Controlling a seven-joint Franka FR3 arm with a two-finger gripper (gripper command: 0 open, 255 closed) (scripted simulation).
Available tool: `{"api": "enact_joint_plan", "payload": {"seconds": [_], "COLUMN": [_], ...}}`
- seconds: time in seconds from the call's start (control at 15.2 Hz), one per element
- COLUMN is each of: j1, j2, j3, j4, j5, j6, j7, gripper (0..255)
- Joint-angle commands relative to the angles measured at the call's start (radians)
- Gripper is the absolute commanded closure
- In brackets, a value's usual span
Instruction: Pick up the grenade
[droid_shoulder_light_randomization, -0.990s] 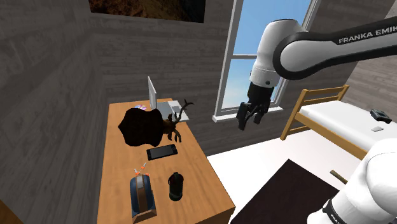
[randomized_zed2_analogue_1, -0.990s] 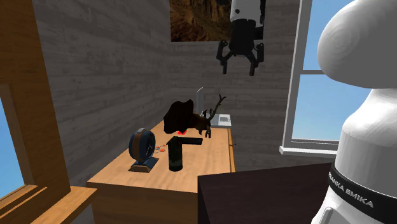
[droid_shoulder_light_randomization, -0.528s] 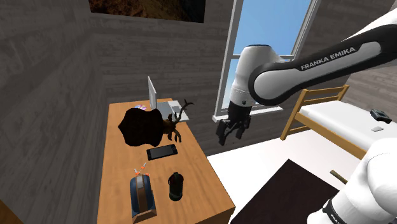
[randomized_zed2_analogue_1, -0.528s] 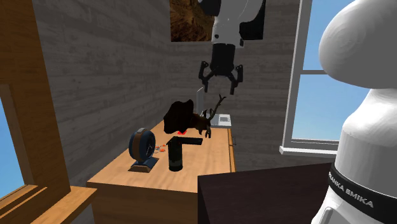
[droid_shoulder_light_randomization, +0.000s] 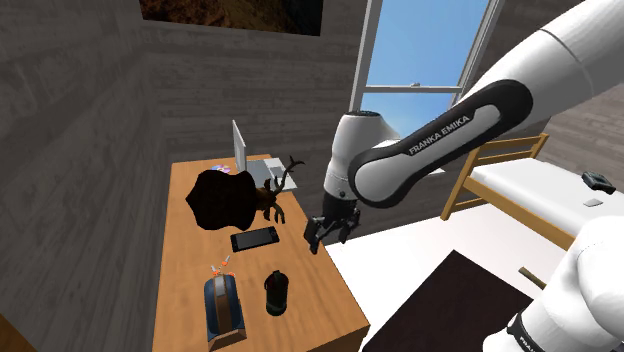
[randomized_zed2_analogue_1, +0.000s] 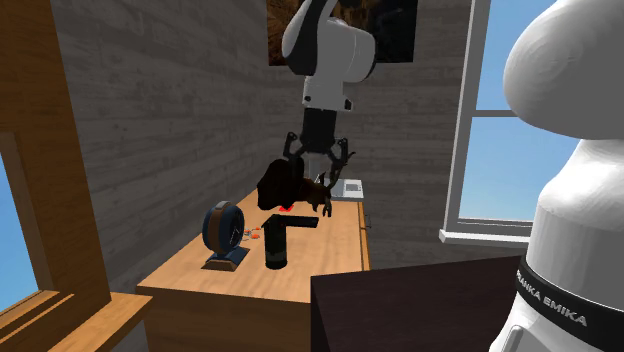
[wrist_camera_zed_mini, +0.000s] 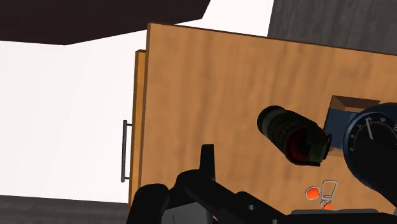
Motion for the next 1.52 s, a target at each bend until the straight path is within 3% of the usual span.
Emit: {"api": "enact_joint_plan", "payload": {"seconds": [0.0,0.66,1.32,1.39,1.45], "j1": [0.009,0.125,0.143,0.142,0.142], "j2": [0.082,0.473,0.567,0.567,0.567], "j3": [0.01,-0.02,-0.041,-0.041,-0.041], "j4": [0.037,0.297,0.316,0.316,0.316], "j5": [-0.019,-0.141,-0.159,-0.159,-0.159], "j6": [0.051,0.208,0.283,0.283,0.283], "j7": [0.035,0.213,0.215,0.215,0.215], "gripper": [0,0,0,255,255]}}
